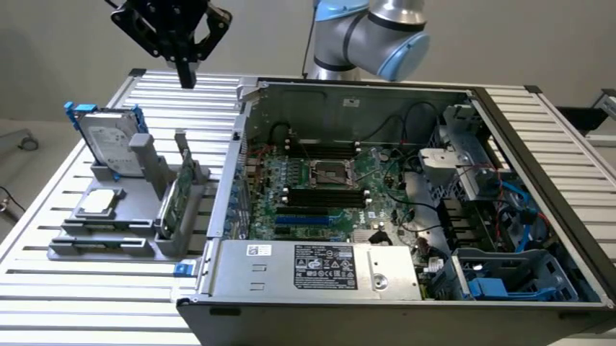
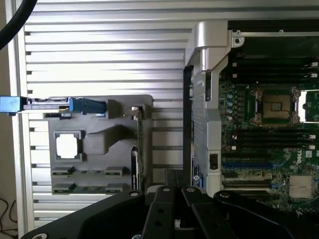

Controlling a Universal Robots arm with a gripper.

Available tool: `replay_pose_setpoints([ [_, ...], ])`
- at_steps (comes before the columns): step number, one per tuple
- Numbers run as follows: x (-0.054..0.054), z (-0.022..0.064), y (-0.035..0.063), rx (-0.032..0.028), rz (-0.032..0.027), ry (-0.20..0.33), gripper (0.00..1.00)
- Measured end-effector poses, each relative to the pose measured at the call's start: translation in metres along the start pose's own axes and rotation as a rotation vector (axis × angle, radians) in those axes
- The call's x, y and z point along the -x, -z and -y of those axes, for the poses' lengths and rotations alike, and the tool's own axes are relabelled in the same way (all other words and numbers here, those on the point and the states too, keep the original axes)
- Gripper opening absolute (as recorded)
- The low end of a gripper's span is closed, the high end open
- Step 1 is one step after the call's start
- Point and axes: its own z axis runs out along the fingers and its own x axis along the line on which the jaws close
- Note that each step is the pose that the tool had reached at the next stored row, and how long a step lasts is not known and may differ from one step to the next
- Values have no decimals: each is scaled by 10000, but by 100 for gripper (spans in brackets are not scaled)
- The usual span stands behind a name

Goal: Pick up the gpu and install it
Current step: 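Reach for the gpu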

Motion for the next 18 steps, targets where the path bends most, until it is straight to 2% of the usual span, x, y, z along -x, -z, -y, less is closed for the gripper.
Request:
replay_pose_setpoints([
  [4, -133, 5, -62, 1, 1, 23, 11],
  [11, -173, 9, -120, -6, -22, 325, 11],
  [18, -291, 14, -182, -27, -26, 467, 11],
])
